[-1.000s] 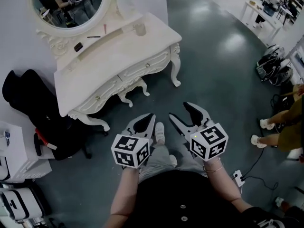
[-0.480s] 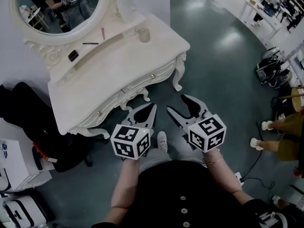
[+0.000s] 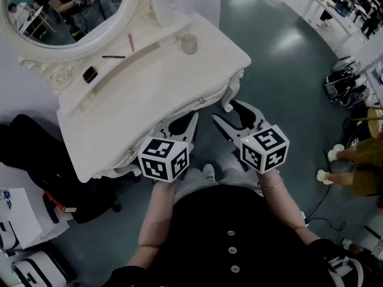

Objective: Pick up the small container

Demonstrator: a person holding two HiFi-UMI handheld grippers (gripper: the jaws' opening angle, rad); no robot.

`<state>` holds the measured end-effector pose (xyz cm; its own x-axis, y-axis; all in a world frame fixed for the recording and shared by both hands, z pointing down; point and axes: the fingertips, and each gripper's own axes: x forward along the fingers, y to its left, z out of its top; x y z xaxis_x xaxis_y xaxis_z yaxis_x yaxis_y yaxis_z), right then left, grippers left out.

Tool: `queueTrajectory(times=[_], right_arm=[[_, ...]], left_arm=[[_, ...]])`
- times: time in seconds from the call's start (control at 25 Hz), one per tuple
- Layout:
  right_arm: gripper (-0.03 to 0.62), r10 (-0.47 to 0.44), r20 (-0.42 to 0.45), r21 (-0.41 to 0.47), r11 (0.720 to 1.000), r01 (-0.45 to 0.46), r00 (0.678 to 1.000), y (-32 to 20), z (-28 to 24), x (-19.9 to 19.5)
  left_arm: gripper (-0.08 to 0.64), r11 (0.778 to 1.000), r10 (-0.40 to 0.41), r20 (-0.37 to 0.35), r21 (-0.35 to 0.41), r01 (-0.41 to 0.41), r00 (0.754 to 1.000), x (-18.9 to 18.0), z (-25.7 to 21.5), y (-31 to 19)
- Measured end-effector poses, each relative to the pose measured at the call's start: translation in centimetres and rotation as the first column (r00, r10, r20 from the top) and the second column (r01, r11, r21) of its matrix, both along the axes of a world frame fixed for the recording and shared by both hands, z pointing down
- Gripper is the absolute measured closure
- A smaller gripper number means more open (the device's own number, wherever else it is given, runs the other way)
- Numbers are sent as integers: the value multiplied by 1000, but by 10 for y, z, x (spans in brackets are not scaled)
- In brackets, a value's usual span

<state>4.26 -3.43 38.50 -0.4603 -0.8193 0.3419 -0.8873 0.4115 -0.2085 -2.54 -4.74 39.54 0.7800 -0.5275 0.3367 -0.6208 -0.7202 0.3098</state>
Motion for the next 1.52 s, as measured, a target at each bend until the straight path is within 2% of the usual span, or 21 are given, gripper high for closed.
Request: queueTrajectory(times=[0.32, 0.72, 1.52], right_arm=[[336, 29, -17, -28, 999, -29, 999, -19, 6, 7], [336, -4, -12, -47, 999, 3, 1000, -50, 14, 4], [339, -155, -1, -31, 987, 155, 988, -204, 4, 15]], left_arm=[[548, 999, 13, -25, -45, -14, 1000, 0, 11, -17], [548, 997, -25, -34, -76, 22, 999, -5, 20, -41], [548, 987, -150, -25, -69, 148, 988, 7, 6, -183]])
